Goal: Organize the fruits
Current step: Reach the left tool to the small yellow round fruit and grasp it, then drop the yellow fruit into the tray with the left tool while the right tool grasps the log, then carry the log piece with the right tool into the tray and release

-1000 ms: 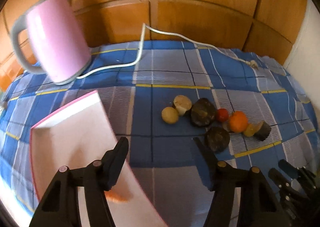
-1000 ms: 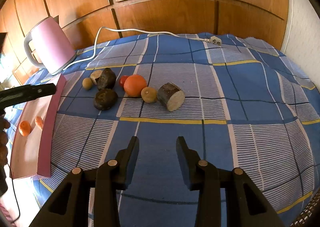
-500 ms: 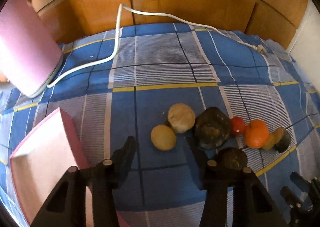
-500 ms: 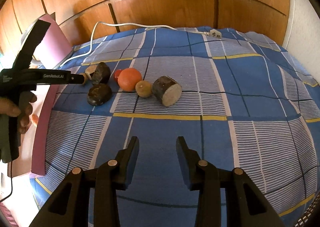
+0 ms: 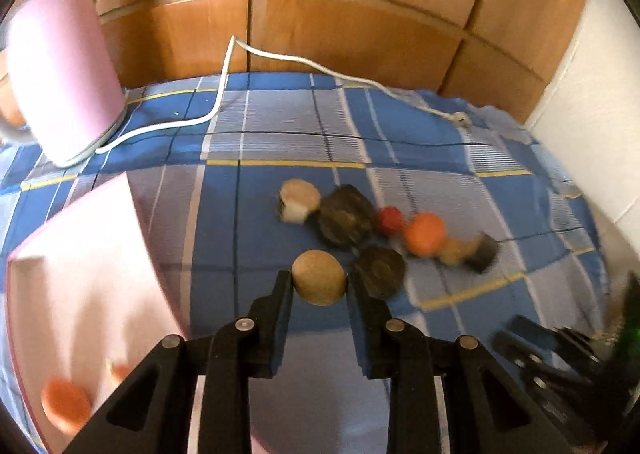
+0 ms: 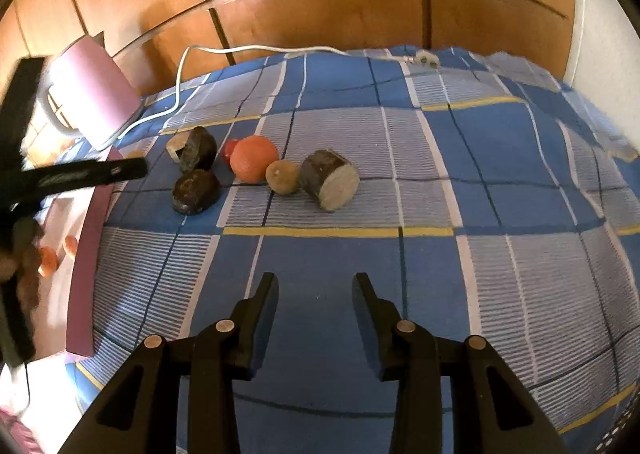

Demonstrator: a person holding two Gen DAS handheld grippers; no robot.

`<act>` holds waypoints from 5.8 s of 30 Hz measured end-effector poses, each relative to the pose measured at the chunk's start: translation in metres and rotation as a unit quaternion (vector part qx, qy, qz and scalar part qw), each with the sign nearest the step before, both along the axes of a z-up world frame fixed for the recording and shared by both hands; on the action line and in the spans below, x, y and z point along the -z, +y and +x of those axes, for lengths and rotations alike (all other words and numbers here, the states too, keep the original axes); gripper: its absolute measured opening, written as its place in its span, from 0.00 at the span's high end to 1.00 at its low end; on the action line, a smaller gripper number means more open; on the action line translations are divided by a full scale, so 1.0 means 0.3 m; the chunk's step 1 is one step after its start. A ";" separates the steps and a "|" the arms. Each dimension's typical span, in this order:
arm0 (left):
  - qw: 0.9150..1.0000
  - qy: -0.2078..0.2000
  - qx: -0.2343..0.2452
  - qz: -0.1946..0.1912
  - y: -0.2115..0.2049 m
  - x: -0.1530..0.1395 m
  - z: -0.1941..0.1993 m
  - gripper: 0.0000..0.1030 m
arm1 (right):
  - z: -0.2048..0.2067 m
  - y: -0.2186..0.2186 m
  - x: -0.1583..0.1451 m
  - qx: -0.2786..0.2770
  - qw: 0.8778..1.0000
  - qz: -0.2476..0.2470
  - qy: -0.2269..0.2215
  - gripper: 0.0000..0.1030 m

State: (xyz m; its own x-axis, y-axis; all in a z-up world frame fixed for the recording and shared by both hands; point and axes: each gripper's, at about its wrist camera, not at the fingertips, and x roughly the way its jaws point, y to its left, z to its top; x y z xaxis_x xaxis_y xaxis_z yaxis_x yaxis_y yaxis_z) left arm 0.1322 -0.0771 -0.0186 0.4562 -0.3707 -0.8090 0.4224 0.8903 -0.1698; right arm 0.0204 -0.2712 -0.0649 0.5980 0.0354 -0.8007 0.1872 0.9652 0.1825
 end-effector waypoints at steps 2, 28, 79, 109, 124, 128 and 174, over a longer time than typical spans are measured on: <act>1.000 -0.003 -0.001 -0.012 0.016 -0.015 -0.056 0.73 | -0.003 -0.004 0.007 0.003 1.000 0.008 0.005 0.63; 0.990 0.006 -0.116 -0.078 0.376 -0.012 -0.295 0.73 | 0.097 0.010 -0.120 -0.079 0.997 -0.013 -0.019 0.63; 0.947 -0.052 -0.318 -0.007 0.665 0.006 -0.112 0.18 | 0.265 -0.034 0.003 -0.130 0.982 -0.126 0.056 0.65; 0.948 -0.068 -0.312 0.006 0.559 0.025 -0.393 0.06 | 0.043 0.163 -0.006 -0.166 0.985 0.030 0.026 0.65; 0.939 -0.065 -0.337 -0.004 0.612 0.026 -0.400 0.04 | 0.030 0.396 -0.097 -0.262 0.964 0.039 -0.002 0.65; 0.937 -0.065 -0.344 -0.008 0.628 0.026 -0.398 0.04 | 0.031 0.452 -0.136 -0.290 0.956 0.042 -0.012 0.65; 0.957 -0.121 -0.262 0.031 0.487 -0.054 -0.429 0.04 | 0.032 0.341 -0.141 -0.149 0.988 -0.020 -0.034 0.62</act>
State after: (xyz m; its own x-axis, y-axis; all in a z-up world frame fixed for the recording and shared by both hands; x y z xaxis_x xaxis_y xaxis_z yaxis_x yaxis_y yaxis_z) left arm 0.0035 0.0689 -0.0024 0.7434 0.0052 -0.6688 -0.0649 0.9958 -0.0643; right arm 0.0300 -0.1688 -0.0227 0.6180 0.1876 -0.7635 -0.1173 0.9823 0.1464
